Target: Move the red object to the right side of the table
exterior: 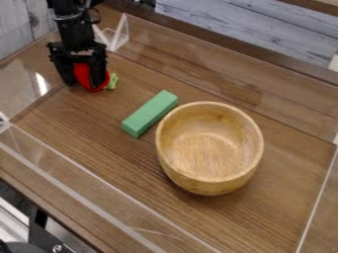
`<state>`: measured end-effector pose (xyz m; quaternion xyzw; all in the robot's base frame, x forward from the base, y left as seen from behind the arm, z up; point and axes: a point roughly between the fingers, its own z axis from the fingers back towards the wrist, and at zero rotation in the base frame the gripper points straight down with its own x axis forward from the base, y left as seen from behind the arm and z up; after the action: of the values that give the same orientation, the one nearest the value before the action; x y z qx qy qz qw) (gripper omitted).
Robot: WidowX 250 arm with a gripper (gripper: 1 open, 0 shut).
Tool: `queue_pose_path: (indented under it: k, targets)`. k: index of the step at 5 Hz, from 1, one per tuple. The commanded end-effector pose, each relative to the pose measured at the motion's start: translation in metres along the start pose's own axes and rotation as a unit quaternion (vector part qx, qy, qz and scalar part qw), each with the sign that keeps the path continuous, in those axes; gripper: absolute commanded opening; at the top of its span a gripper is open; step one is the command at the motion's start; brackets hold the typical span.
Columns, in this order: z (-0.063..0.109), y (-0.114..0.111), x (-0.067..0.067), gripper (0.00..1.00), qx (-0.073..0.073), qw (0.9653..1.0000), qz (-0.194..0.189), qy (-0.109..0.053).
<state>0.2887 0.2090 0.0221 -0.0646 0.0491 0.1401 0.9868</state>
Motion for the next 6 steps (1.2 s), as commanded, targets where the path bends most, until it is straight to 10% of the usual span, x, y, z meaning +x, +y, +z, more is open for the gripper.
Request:
queue_pose_path:
  k: [1, 5, 6]
  targets:
    - [0.007, 0.004, 0.005, 1.0, 0.002, 0.9996, 0.024, -0.016]
    - [0.015, -0.003, 0.008, 1.0, -0.023, 0.9963, 0.082, -0.011]
    - [0.021, -0.012, 0.008, 0.0, -0.023, 0.9961, 0.083, -0.017]
